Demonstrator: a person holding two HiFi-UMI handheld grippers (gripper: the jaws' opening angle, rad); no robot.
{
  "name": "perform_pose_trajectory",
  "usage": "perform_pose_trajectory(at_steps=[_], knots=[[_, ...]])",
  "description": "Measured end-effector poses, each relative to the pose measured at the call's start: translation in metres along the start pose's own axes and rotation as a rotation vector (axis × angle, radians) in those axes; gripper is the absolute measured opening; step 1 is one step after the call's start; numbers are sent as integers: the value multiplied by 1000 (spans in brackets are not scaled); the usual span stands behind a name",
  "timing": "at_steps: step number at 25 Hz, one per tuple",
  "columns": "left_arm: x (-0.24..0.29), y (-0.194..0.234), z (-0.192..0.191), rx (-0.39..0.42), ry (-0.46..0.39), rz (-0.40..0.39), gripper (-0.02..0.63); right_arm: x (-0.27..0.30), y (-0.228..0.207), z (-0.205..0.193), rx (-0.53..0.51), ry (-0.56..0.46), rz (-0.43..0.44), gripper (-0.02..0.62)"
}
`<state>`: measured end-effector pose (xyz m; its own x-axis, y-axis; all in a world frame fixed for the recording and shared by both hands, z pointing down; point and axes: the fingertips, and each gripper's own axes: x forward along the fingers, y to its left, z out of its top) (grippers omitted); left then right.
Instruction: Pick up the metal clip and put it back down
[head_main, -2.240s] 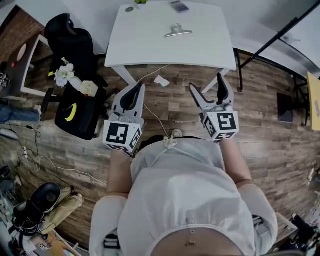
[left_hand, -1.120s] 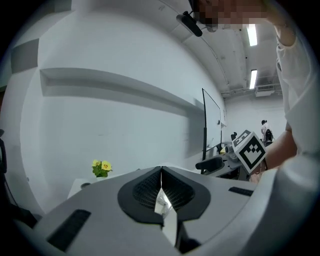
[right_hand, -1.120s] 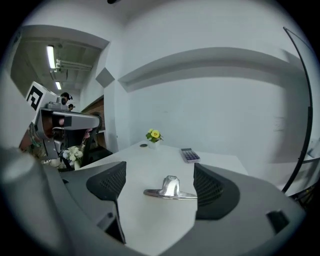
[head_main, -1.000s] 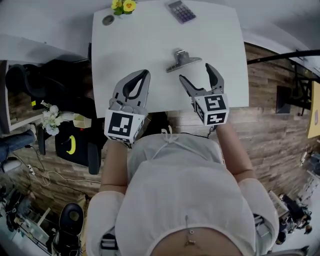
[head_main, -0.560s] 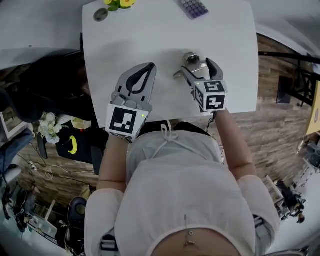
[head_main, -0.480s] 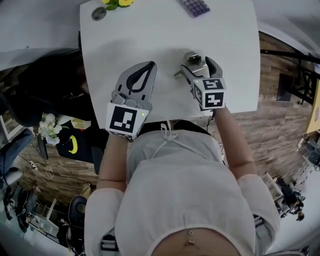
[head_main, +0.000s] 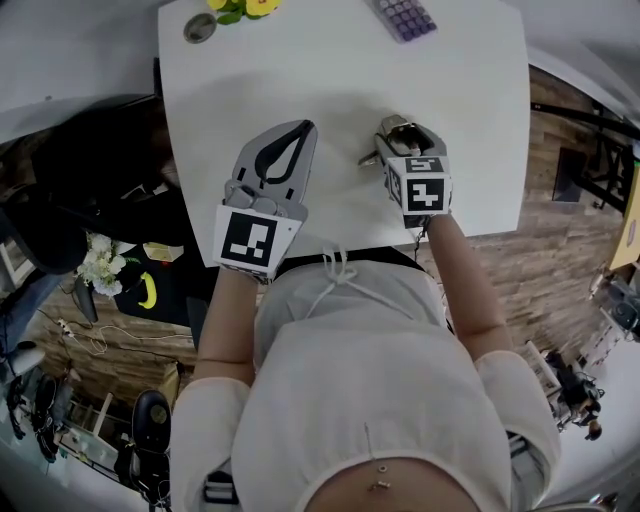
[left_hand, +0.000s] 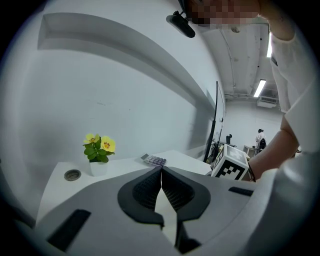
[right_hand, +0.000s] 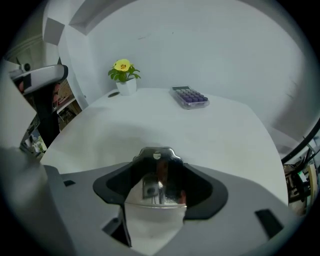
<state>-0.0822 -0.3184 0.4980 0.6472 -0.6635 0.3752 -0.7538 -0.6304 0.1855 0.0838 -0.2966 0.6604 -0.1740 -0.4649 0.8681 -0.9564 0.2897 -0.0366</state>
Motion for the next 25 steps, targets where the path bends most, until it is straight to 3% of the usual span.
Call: perform_pose_trajectory(at_steps=[11,18,25], knots=[[-12,1,12,50,-78,26,18,-3,3,-1,-9,12,15,297],[-32,-11,24,67,-102,62,18,-50,2,25,-10,-118,20,296],[-53,-42,62,119,-169,85,18,-114,-3,63,-69,-305,60,296]])
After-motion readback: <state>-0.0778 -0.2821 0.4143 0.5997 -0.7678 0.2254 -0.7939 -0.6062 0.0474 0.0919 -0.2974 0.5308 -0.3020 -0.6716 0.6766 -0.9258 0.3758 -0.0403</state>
